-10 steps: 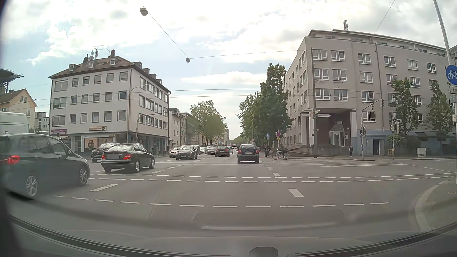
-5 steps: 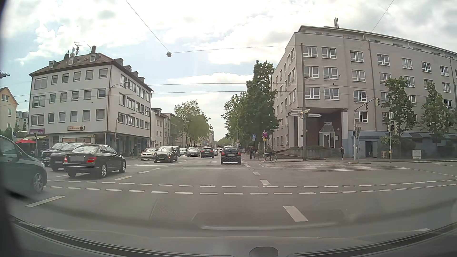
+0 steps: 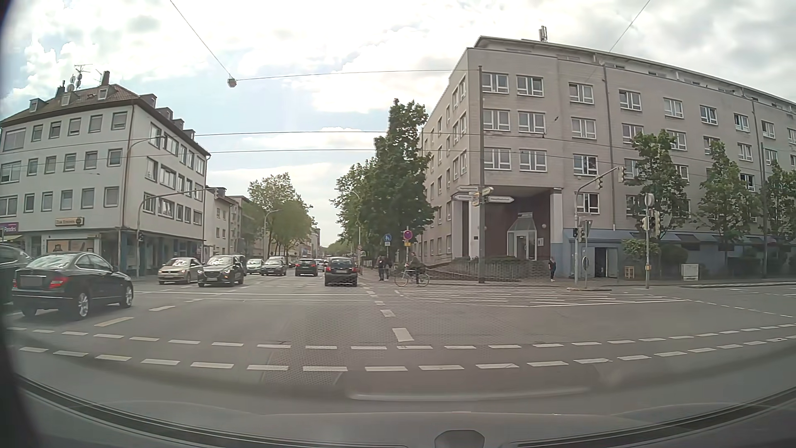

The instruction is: Follow the waypoints while adhering to traffic rules and regulations

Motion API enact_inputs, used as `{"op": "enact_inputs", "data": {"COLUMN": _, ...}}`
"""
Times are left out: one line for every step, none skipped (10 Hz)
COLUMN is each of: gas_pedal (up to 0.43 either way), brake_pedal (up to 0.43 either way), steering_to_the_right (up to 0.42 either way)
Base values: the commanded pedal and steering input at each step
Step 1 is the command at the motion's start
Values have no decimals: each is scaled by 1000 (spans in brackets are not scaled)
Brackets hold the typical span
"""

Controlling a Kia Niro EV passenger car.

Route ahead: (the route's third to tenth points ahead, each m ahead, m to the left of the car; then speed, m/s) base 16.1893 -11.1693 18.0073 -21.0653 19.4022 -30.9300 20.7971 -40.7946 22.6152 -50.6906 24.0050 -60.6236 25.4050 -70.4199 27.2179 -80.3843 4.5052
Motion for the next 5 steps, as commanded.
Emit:
{"op": "enact_inputs", "data": {"gas_pedal": 110, "brake_pedal": 24, "steering_to_the_right": 303}}
{"op": "enact_inputs", "data": {"gas_pedal": 110, "brake_pedal": 24, "steering_to_the_right": 325}}
{"op": "enact_inputs", "data": {"gas_pedal": 110, "brake_pedal": 24, "steering_to_the_right": 347}}
{"op": "enact_inputs", "data": {"gas_pedal": 67, "brake_pedal": 24, "steering_to_the_right": 362}}
{"op": "enact_inputs", "data": {"gas_pedal": 8, "brake_pedal": 24, "steering_to_the_right": 367}}
